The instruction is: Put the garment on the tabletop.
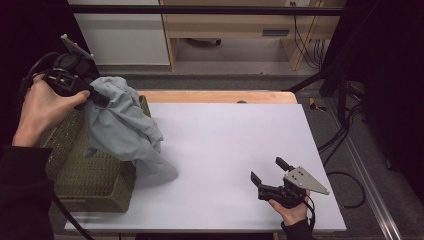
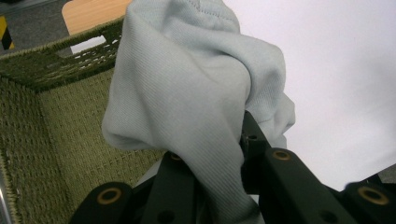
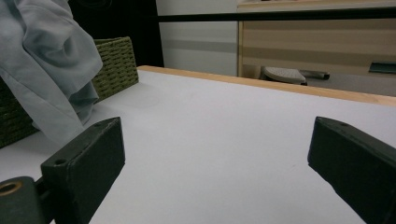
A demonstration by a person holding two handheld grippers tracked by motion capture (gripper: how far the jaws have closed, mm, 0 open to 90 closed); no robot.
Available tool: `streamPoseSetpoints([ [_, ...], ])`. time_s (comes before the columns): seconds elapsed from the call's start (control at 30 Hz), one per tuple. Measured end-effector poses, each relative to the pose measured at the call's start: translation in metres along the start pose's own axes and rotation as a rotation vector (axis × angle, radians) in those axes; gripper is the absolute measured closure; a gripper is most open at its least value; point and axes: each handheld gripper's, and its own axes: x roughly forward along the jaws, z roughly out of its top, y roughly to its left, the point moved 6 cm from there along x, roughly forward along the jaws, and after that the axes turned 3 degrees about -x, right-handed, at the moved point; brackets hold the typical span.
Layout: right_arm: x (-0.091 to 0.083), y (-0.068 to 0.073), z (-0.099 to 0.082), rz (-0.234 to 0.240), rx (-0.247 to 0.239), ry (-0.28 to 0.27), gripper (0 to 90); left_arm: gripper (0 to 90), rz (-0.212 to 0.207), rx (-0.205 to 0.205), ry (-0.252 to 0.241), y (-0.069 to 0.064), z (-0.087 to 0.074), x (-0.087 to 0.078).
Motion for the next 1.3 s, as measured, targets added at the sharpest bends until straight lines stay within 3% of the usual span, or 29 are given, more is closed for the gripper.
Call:
streamPoseSetpoints([
  [0.37, -0.003, -0.002, -0.001, 0.0, 0.006, 0.002, 4.3, 79.2, -0.046, 0.04, -0.021, -0.024, 0.006, 0.0],
  [0.53, -0.004, -0.002, 0.001, -0.006, 0.003, 0.0, 4.4, 79.3, -0.067, 0.083, -0.033, -0.044, 0.011, 0.0],
  [0.77, -0.004, -0.001, -0.001, -0.001, 0.011, 0.005, 4.5, 79.3, -0.088, 0.173, -0.046, -0.084, 0.017, 0.002],
  [0.87, -0.005, -0.002, 0.0, -0.004, 0.012, 0.007, 4.6, 79.3, -0.096, 0.2, -0.046, -0.095, 0.019, 0.004],
  [0.9, -0.005, -0.002, 0.001, -0.005, 0.011, 0.005, 4.6, 79.3, -0.105, 0.228, -0.036, -0.106, 0.02, 0.007],
  [1.0, -0.006, -0.001, 0.002, 0.001, 0.023, 0.0, 4.6, 79.3, -0.112, 0.245, -0.034, -0.117, 0.021, 0.01],
  [1.07, -0.006, -0.002, 0.002, 0.0, 0.014, -0.011, 4.6, 79.3, -0.126, 0.276, -0.036, -0.133, 0.024, 0.014],
  [1.2, -0.007, -0.002, 0.002, 0.005, 0.026, -0.008, 4.6, 79.3, -0.138, 0.306, -0.036, -0.148, 0.025, 0.019],
  [1.23, -0.007, -0.003, 0.002, 0.004, 0.016, -0.007, 4.6, 79.3, -0.144, 0.335, -0.033, -0.159, 0.026, 0.022],
  [1.27, -0.007, -0.003, 0.002, 0.004, 0.016, -0.007, 4.6, 79.3, -0.144, 0.335, -0.033, -0.159, 0.026, 0.022],
  [1.3, -0.007, -0.003, 0.002, 0.003, 0.02, -0.007, 4.6, 79.3, -0.153, 0.349, -0.038, -0.167, 0.026, 0.025],
])
